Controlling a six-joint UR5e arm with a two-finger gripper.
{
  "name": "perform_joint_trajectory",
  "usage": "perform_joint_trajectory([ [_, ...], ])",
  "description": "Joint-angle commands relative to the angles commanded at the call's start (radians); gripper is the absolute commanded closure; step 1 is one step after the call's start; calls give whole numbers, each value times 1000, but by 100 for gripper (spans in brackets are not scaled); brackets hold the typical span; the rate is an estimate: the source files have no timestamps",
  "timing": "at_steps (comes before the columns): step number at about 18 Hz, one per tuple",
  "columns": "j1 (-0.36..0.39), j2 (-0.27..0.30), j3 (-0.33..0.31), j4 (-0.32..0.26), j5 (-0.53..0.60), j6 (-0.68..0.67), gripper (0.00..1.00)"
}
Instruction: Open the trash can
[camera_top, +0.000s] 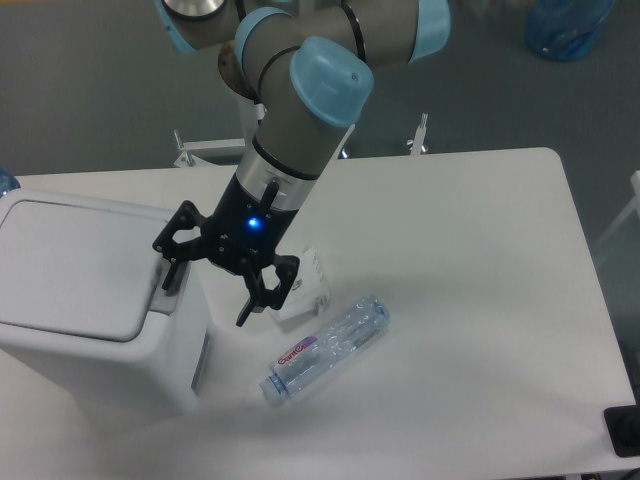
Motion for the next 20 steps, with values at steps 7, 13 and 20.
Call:
perform_joint_trajectory([
  [7,0,6,6,0,0,-8,0],
  [13,23,5,66,0,2,-8,0],
  [20,195,3,69,2,161,89,0],
])
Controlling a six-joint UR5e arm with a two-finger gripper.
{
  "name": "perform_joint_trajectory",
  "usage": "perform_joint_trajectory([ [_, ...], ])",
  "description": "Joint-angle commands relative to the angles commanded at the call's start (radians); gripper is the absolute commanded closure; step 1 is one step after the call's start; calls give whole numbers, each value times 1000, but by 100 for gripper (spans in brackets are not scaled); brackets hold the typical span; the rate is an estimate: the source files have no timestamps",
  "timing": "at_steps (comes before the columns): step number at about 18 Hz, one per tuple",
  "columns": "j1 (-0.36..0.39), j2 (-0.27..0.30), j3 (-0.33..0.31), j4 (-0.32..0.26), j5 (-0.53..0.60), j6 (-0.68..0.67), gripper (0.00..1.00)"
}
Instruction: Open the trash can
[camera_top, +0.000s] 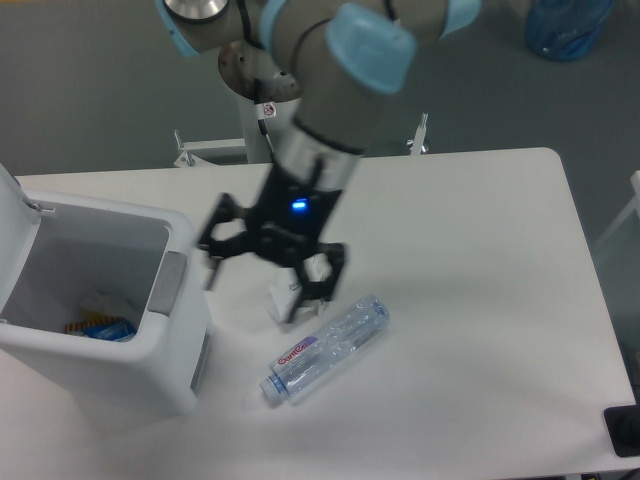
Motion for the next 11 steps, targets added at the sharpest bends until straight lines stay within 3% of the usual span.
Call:
perform_joint_trajectory([
  [5,98,-28,-3,-3,78,173,0],
  [11,109,-66,8,0,200,235,0],
])
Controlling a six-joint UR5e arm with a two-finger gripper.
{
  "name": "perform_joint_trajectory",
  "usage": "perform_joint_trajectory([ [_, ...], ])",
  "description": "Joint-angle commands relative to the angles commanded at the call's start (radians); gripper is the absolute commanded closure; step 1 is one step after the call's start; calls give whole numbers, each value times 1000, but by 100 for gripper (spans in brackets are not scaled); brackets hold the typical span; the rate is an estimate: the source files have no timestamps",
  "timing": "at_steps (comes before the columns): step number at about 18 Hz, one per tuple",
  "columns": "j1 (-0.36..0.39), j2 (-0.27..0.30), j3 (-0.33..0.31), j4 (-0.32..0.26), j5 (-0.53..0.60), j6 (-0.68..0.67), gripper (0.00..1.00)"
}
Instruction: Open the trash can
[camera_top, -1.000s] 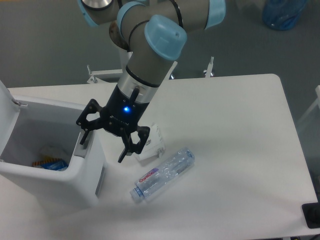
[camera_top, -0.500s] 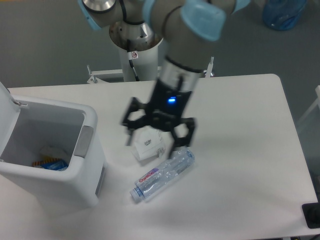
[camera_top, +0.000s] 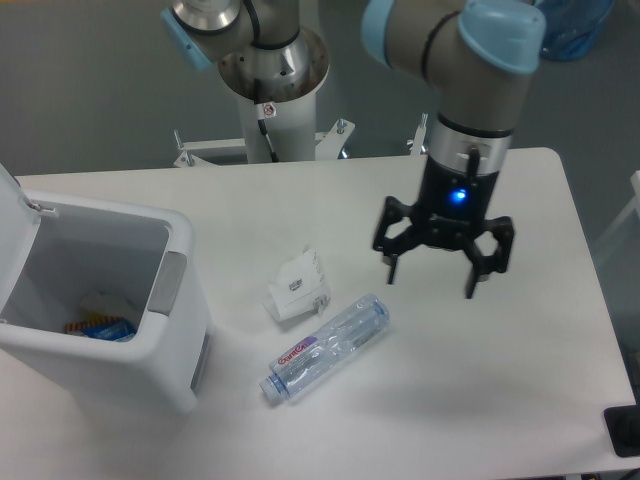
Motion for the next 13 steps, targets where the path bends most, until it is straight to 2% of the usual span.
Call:
perform_joint_trajectory([
  [3,21,-23,8,0,11,182,0],
  [6,52,-58,12,0,95,304,0],
  [9,55,-109,29,-3,211,383,0],
  [13,55,-123,51,-5,241,404,0],
])
